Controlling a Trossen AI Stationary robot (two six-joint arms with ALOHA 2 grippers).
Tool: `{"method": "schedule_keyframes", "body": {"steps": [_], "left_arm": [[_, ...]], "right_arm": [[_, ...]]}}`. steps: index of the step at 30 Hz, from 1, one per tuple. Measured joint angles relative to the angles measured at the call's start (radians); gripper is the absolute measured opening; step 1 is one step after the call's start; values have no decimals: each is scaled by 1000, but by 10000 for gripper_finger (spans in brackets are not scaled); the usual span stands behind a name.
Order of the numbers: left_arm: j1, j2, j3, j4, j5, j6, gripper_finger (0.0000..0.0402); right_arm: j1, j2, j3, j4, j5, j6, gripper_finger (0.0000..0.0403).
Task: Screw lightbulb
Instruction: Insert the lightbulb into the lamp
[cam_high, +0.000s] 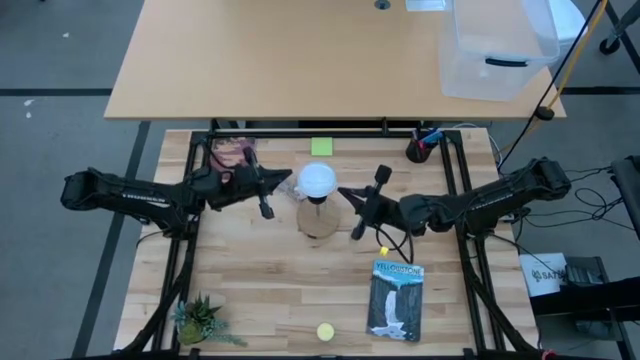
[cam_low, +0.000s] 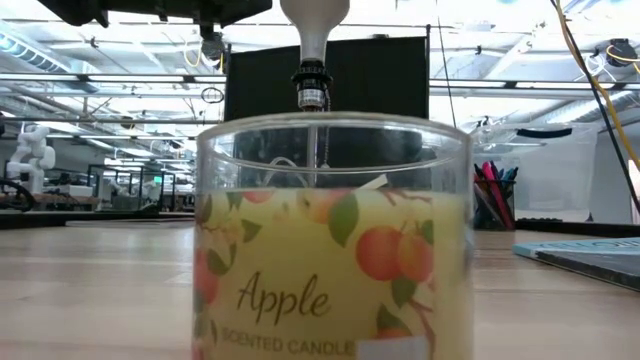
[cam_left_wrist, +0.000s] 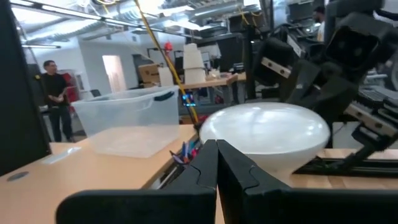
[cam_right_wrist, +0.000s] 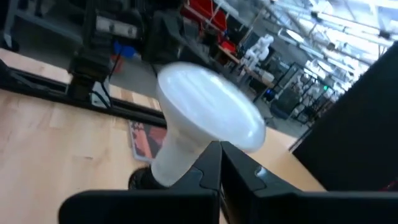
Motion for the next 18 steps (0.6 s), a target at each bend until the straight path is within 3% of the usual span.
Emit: {"method": "schedule_keyframes", "body": {"steps": [18], "left_arm": [[-1,12,0,8,87,-32,0]], "right_arm": [[-34,7,0,40,-23,-6,0]]}}
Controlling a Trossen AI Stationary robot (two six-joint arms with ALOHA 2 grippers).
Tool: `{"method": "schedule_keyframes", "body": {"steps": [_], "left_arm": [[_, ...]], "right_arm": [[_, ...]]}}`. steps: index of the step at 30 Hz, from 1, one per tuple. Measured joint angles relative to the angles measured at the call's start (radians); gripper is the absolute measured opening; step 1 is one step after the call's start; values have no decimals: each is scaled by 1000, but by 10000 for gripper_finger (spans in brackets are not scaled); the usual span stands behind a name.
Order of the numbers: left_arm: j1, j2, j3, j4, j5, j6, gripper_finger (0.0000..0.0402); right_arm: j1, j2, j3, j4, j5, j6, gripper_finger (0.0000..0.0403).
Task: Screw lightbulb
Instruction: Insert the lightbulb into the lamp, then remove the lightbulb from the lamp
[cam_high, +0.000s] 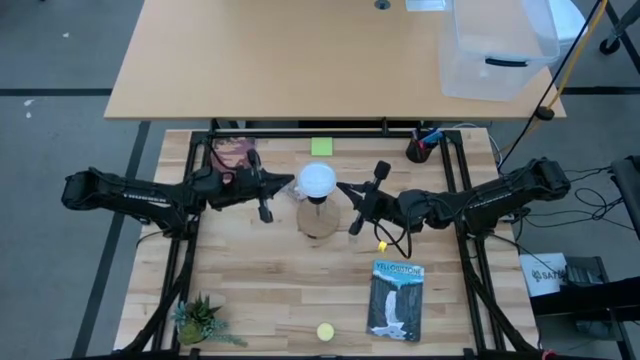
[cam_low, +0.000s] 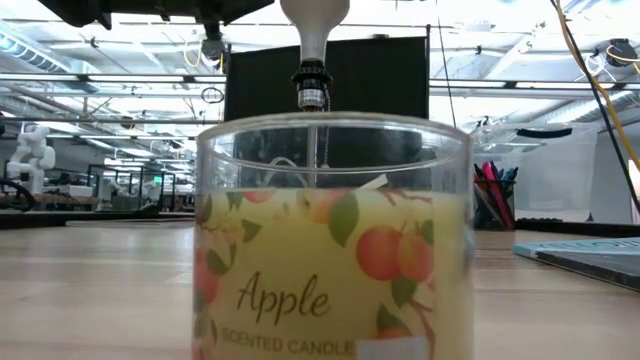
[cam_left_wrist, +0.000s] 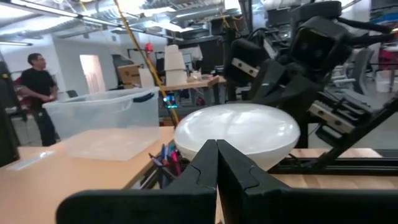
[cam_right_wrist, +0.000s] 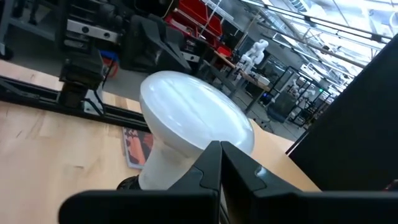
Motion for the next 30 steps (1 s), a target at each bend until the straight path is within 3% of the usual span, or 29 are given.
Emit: {"method": "schedule_keyframes", "body": {"steps": [30], "left_arm": [[-2,49,0,9,49,-26,0]], "right_arm": [[-58,10,0,-3,-34,22,0]]}}
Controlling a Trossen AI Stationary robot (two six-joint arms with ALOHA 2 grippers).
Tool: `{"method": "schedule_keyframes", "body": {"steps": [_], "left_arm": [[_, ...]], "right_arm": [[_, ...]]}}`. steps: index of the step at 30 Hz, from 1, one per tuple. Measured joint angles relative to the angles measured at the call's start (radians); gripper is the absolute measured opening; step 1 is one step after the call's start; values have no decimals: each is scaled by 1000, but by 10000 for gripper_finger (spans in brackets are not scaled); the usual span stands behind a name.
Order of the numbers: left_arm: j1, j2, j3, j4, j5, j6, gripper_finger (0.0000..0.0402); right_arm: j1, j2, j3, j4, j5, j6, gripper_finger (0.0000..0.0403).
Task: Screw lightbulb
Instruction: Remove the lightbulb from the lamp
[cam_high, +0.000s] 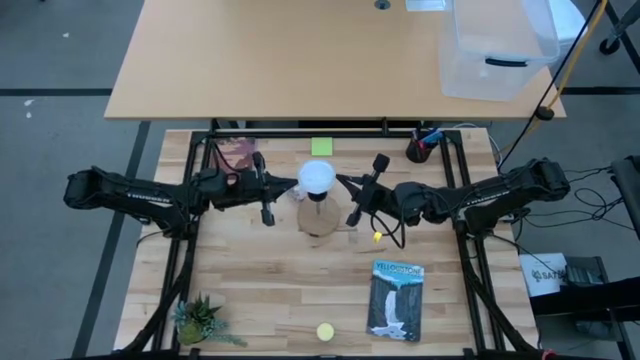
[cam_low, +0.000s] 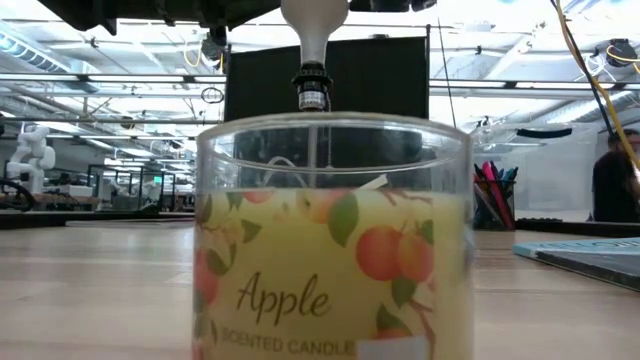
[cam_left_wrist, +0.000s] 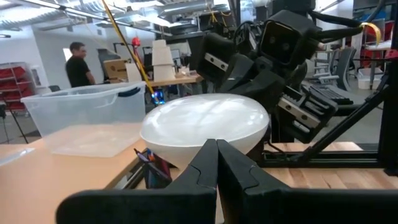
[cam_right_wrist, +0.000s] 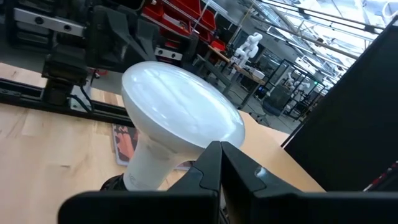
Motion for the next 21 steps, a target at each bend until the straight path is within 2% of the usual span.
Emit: {"method": "schedule_keyframes", "body": {"steps": [12,17,21], "left_arm": [[-8,12,0,22,33,-1,0],[-10,39,5,40,106,-6,0],[-32,38,5,22,119,29,0]], "right_arm": [[-11,1,0,6,-7,-8,0],[-29,2,0,8,-18,-3,0],[-29,4,0,5,-7,-20,0]]}}
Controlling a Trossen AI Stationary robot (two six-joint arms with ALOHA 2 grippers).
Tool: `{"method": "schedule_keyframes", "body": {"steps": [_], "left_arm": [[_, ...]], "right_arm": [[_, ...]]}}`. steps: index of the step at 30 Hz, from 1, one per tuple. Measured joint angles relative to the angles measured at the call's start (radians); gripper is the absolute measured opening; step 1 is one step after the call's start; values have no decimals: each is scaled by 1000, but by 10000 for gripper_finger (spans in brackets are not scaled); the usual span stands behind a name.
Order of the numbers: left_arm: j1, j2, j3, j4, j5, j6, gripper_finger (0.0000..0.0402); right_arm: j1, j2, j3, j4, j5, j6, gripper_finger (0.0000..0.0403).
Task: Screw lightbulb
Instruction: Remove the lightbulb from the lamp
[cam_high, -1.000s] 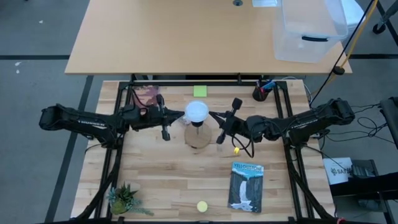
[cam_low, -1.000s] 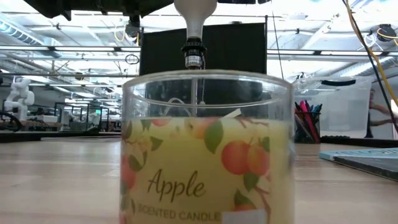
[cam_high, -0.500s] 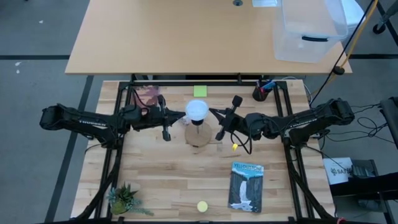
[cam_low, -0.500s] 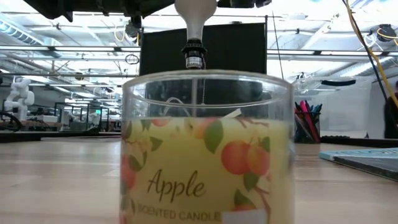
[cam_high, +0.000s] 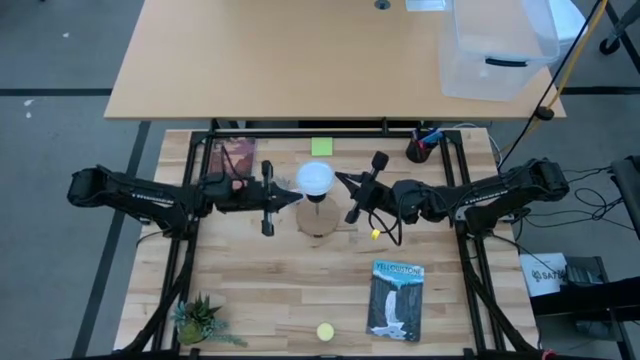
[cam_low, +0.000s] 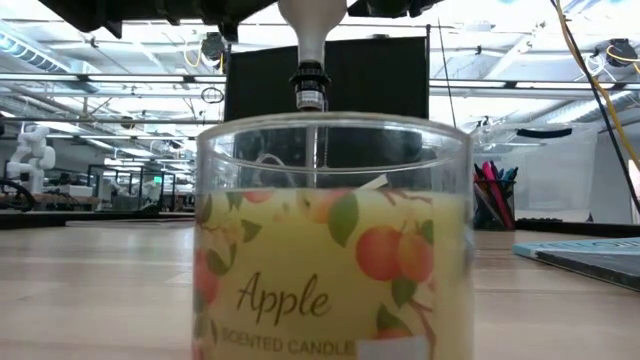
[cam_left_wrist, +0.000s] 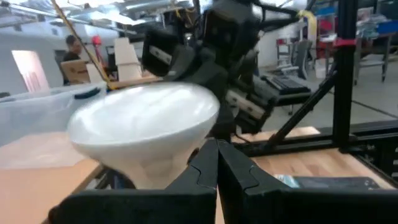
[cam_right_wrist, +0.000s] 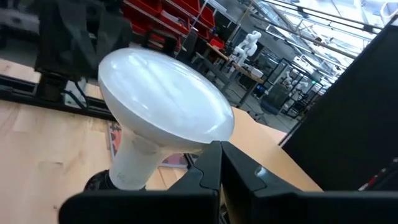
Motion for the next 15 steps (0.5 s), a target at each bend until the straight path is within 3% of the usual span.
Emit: {"method": "schedule_keyframes", "body": {"steps": [5,11,15], "left_arm": [[-28,-52,0,-3,-23,39,0],[-41,-122,0,-27,-248,101,0],[-8,-122,0,-34,-265,79,0]], "right_arm": [[4,-3,0,-4,11,-11,0],[43,-4,0,-3,36,-11,0],[64,-5,0,-5,42,-6,0]]}}
